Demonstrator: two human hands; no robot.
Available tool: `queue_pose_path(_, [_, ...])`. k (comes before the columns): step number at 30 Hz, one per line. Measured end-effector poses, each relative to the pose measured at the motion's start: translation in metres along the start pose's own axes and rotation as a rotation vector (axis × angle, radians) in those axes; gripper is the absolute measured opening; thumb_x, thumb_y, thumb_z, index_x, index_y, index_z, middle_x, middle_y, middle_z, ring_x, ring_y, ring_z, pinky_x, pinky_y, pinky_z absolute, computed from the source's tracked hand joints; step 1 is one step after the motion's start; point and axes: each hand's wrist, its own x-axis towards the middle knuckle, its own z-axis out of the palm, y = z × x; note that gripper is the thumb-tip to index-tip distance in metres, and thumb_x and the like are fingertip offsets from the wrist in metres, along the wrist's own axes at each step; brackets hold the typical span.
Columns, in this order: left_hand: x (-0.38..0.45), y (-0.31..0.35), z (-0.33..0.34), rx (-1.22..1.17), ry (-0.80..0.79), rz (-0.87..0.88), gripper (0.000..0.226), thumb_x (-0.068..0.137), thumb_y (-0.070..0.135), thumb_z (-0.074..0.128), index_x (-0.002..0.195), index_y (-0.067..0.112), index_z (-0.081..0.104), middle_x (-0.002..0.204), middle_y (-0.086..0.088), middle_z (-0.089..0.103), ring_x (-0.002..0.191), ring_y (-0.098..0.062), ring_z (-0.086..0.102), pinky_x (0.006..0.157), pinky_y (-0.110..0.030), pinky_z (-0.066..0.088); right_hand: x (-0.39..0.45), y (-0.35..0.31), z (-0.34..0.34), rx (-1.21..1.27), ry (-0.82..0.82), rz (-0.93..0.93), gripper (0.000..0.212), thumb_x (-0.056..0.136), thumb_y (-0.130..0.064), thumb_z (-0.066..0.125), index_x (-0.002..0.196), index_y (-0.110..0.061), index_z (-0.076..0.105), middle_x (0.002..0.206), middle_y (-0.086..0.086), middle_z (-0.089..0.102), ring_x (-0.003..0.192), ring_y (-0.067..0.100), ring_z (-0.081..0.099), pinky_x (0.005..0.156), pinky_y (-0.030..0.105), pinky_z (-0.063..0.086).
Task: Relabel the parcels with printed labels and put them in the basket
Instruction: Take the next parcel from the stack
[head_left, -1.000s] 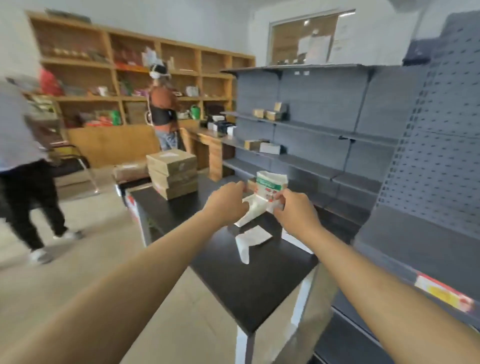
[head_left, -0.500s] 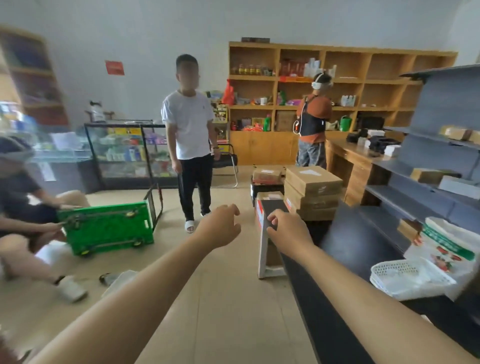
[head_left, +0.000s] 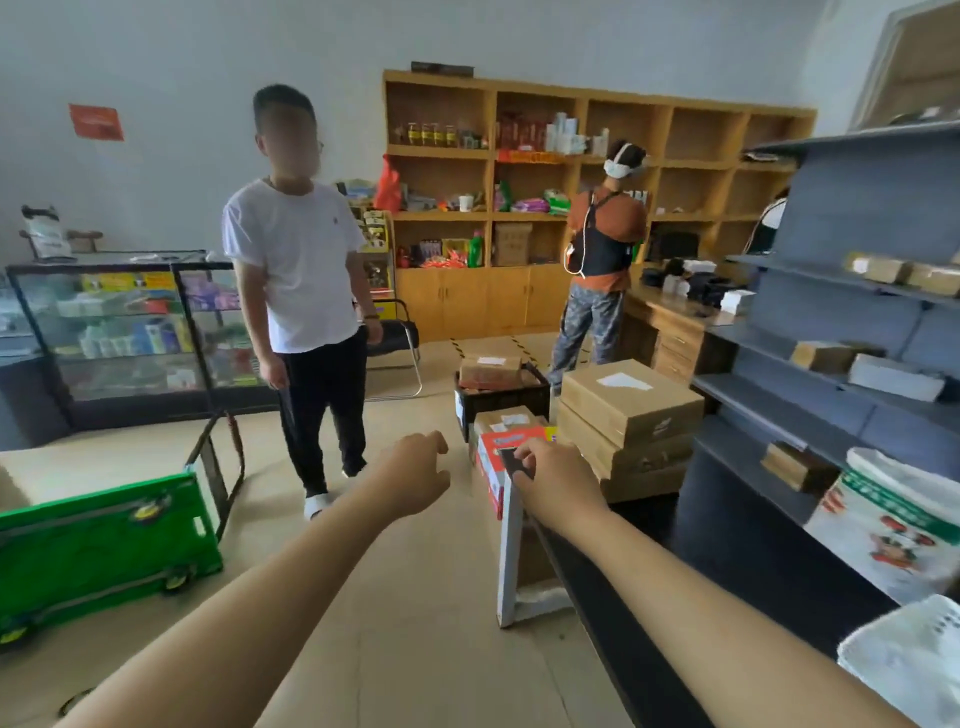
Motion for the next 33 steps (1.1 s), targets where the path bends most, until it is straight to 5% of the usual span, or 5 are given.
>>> queue_pose_path(8, [0.184, 0.029, 0.052, -0.032, -0.113, 0.214, 0.039, 0.09, 0.033, 0.058, 0.127, 0.021, 0.053, 0.122, -0.002, 0.062, 0.104, -0.022, 0.061, 0.088, -0.034, 0.053, 0.127, 0.061, 0.016, -0.113, 0.059, 0.152, 0.024, 0.093, -0.027, 0.056, 0.115, -0.019, 0.06, 0.112, 0.002, 0.064, 0.1, 0.02, 0.056, 0.076, 0.029, 0.045])
queue_pose_path(13, [0.302, 0.051, 0.059, -0.012, -0.12, 0.296, 0.04, 0.088, 0.033, 0.06, 0.126, 0.024, 0.053, 0.116, 0.001, 0.063, 0.101, -0.02, 0.062, 0.087, -0.038, 0.054, 0.221, 0.109, 0.014, -0.131, 0.089, 0.257, 0.021, 0.095, -0.024, 0.054, 0.115, -0.02, 0.06, 0.115, 0.002, 0.063, 0.105, 0.02, 0.054, 0.088, 0.034, 0.05])
queue_pose_path(23, [0.489, 0.12, 0.11, 0.036, -0.258, 0.635, 0.043, 0.091, 0.032, 0.054, 0.131, 0.018, 0.047, 0.13, -0.003, 0.054, 0.117, -0.023, 0.053, 0.096, -0.036, 0.045, 0.335, 0.204, 0.015, -0.158, 0.185, 0.504, 0.023, 0.091, -0.02, 0.056, 0.114, -0.022, 0.06, 0.114, 0.0, 0.063, 0.109, 0.02, 0.055, 0.09, 0.035, 0.049])
queue_pose_path(29, [0.579, 0.18, 0.142, 0.001, -0.285, 0.897, 0.039, 0.089, 0.029, 0.058, 0.126, 0.018, 0.051, 0.121, -0.004, 0.059, 0.109, -0.024, 0.056, 0.092, -0.036, 0.047, 0.364, 0.249, 0.005, -0.163, 0.377, 0.796, 0.013, 0.091, -0.019, 0.052, 0.081, -0.026, 0.056, 0.078, -0.009, 0.057, 0.082, 0.018, 0.058, 0.058, 0.025, 0.043])
queue_pose_path(33, [0.608, 0.204, 0.158, -0.012, -0.372, 1.012, 0.039, 0.089, 0.029, 0.058, 0.126, 0.017, 0.052, 0.125, -0.004, 0.058, 0.112, -0.024, 0.055, 0.095, -0.04, 0.047, 0.364, 0.259, 0.0, -0.166, 0.466, 0.973, 0.02, 0.089, -0.02, 0.057, 0.107, -0.014, 0.062, 0.107, 0.006, 0.063, 0.102, 0.025, 0.057, 0.086, 0.036, 0.05])
